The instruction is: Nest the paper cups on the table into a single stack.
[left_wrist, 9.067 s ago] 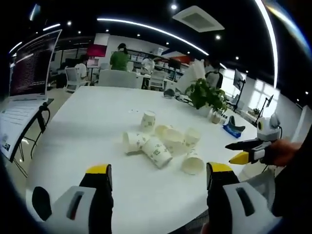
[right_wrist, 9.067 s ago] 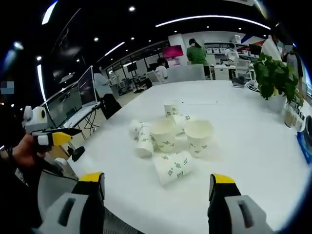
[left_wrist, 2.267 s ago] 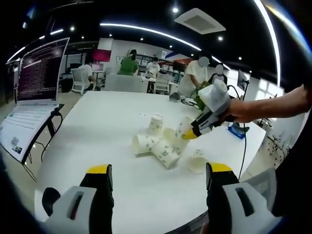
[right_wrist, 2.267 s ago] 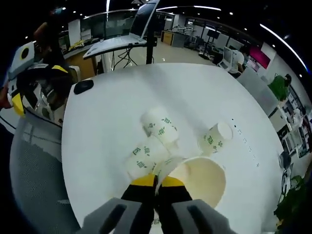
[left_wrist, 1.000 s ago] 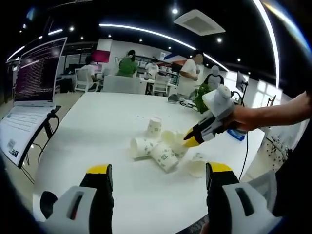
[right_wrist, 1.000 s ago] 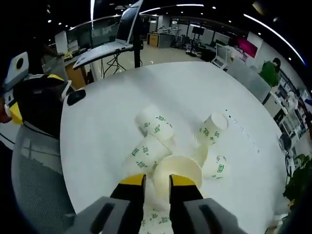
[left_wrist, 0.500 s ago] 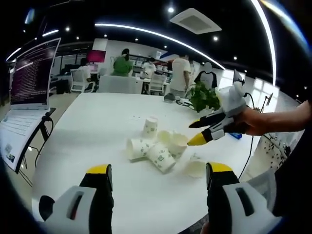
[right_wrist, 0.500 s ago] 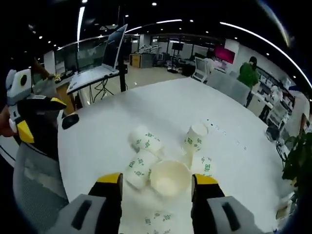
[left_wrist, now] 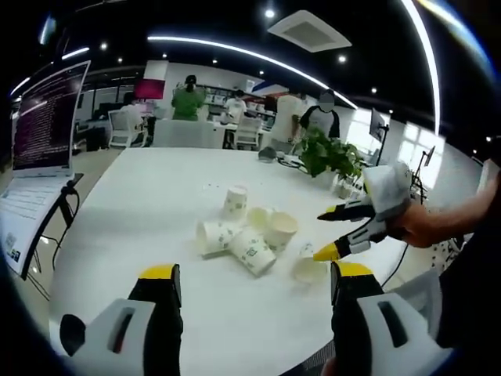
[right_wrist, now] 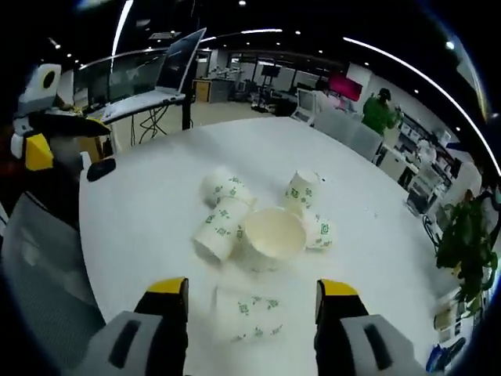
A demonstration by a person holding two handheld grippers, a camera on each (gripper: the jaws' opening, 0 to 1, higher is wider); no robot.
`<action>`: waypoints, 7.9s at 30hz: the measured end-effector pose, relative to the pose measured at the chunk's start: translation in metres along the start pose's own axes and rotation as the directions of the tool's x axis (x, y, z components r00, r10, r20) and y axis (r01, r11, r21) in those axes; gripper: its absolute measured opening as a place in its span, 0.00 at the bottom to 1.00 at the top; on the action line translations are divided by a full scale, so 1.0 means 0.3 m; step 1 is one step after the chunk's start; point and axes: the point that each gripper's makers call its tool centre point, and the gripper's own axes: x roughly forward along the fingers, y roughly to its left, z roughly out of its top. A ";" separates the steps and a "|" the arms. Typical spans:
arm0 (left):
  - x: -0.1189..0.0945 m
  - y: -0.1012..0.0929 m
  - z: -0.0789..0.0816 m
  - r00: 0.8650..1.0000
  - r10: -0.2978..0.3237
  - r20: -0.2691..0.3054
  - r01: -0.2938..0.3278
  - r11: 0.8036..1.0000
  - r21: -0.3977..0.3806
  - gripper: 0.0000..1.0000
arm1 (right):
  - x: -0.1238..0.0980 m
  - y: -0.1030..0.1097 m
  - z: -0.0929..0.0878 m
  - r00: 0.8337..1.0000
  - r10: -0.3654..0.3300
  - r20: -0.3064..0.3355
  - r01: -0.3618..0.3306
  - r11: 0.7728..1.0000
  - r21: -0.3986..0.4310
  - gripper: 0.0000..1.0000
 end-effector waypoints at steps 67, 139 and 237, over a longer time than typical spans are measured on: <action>-0.005 -0.010 -0.026 1.000 0.012 -0.012 -0.012 1.000 -0.001 0.76 | -0.076 -0.292 0.006 0.978 -0.205 -0.025 0.206 0.977 0.050 0.00; -0.021 0.021 -0.018 0.999 0.039 0.008 -0.039 0.999 -0.011 0.77 | 0.119 -0.194 0.214 0.996 -0.005 -0.092 -0.002 0.997 -0.080 0.00; -0.056 0.057 -0.048 0.997 0.075 -0.011 -0.075 0.997 -0.027 0.77 | 0.242 -0.255 0.385 0.996 0.072 0.048 -0.075 0.996 0.054 0.38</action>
